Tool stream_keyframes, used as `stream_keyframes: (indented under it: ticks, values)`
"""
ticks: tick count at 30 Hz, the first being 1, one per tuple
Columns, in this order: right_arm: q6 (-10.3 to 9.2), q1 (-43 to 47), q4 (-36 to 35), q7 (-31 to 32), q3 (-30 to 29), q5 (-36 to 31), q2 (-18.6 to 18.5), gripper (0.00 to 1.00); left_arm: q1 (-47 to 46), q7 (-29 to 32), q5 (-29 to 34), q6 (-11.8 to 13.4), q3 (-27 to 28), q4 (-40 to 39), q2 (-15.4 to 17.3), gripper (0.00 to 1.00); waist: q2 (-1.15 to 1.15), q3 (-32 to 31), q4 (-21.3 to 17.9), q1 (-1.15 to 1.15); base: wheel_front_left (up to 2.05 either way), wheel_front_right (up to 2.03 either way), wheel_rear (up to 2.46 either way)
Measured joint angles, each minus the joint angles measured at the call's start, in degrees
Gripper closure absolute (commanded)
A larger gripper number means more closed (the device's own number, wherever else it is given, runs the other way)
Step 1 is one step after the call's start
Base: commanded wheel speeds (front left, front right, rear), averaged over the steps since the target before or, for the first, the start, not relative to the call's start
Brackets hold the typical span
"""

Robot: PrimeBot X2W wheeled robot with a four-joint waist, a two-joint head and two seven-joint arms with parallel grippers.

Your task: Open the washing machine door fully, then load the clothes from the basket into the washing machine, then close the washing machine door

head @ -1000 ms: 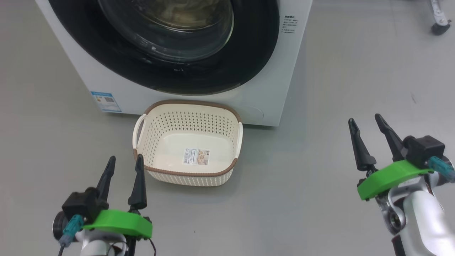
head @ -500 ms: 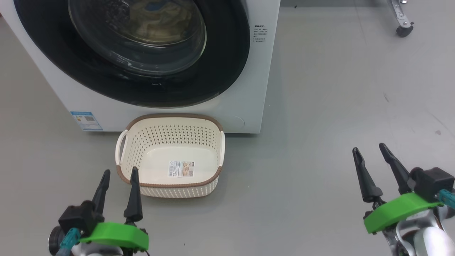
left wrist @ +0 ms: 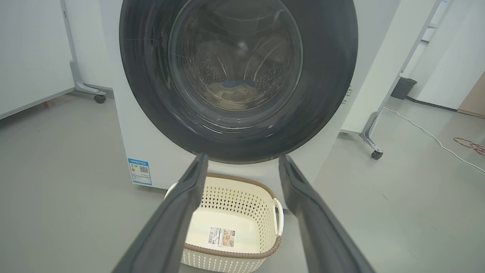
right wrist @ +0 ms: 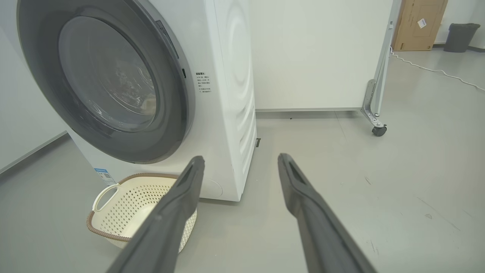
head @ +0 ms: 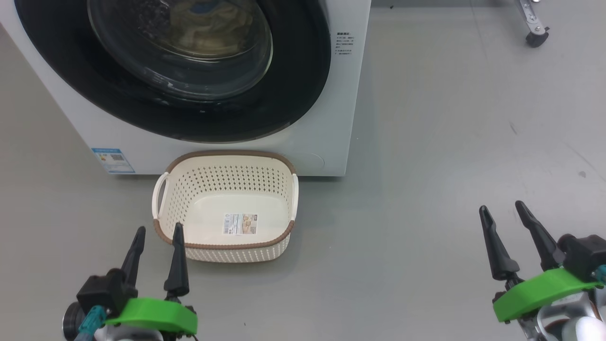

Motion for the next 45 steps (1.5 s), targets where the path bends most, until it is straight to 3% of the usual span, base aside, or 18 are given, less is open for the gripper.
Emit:
stream_keyframes:
  ticks: [28,29,34,45]
  values:
    - [-0.01,0.2,-0.3,0.5,-0.5,0.5,0.0,0.00,0.0,0.0,0.4,0.3,-0.5,-2.6,0.6,0.00,0.00,0.8,0.5,0.01,0.00,0.00,0.00]
    - [-0.01,0.2,0.1,0.5,-0.5,0.4,0.0,1.00,0.0,0.1,0.6,0.2,-0.5,-2.3,0.4,1.00,0.00,0.8,0.5,0.01,0.00,0.00,0.00]
    - [0.00,1.9,4.7,0.5,0.3,0.8,0.9,1.00,2.4,0.4,0.1,0.2,-1.3,1.8,-0.5,1.00,0.00,0.7,0.5,0.01,0.00,0.00,0.00]
    - [-0.01,2.2,5.4,1.4,0.3,8.0,0.9,1.00,2.9,2.3,-6.4,-0.1,-0.3,2.1,-0.7,1.00,0.00,0.3,0.4,0.01,0.00,0.00,0.00]
